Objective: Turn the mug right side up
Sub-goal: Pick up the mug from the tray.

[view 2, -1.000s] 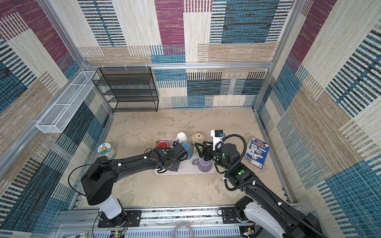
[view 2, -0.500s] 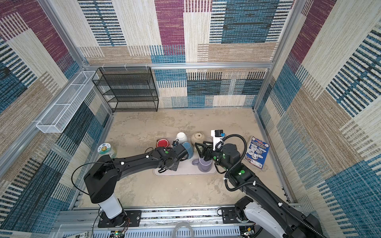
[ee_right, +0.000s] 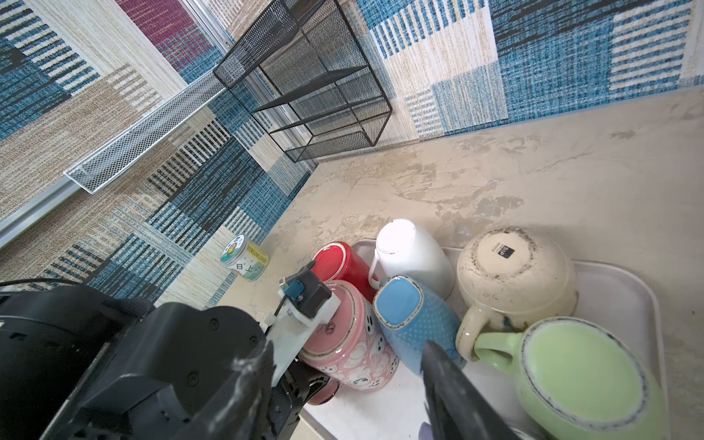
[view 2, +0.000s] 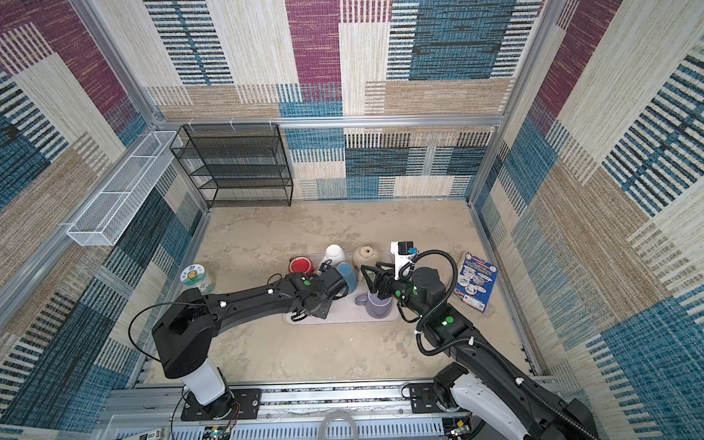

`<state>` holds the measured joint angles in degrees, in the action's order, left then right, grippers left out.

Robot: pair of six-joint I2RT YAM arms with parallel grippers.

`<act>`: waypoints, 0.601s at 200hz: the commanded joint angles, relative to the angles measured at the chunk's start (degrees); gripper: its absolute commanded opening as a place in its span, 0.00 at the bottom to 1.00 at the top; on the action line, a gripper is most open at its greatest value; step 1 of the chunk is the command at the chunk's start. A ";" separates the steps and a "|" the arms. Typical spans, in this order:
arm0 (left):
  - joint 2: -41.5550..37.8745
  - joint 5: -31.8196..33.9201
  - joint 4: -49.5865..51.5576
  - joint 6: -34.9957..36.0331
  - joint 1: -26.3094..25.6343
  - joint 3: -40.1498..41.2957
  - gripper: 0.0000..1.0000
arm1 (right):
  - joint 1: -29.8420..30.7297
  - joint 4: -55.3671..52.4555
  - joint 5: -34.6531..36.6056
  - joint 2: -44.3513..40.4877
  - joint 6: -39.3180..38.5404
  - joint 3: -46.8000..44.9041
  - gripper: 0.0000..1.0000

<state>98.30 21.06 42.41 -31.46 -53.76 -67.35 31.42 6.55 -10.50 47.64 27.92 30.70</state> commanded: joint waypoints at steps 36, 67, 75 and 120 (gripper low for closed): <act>-7.15 -5.99 -3.70 3.80 -0.20 1.99 0.00 | -0.04 1.56 -4.08 -0.19 -1.93 0.93 0.64; -10.77 -9.08 -6.81 5.06 -0.20 4.40 0.00 | -0.13 -0.32 -3.54 -1.20 -2.66 2.34 0.64; -11.70 -9.65 -7.45 5.14 -0.16 5.13 0.00 | -0.21 -2.05 -2.47 -1.02 -2.78 3.29 0.64; -17.12 -13.71 -12.98 6.78 0.18 8.97 0.00 | -3.38 -6.41 -4.71 -0.53 -3.73 5.94 0.64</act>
<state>84.09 9.93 36.82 -26.79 -53.84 -59.61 29.50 2.46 -13.45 47.13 25.19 36.10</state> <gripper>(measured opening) 0.201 0.643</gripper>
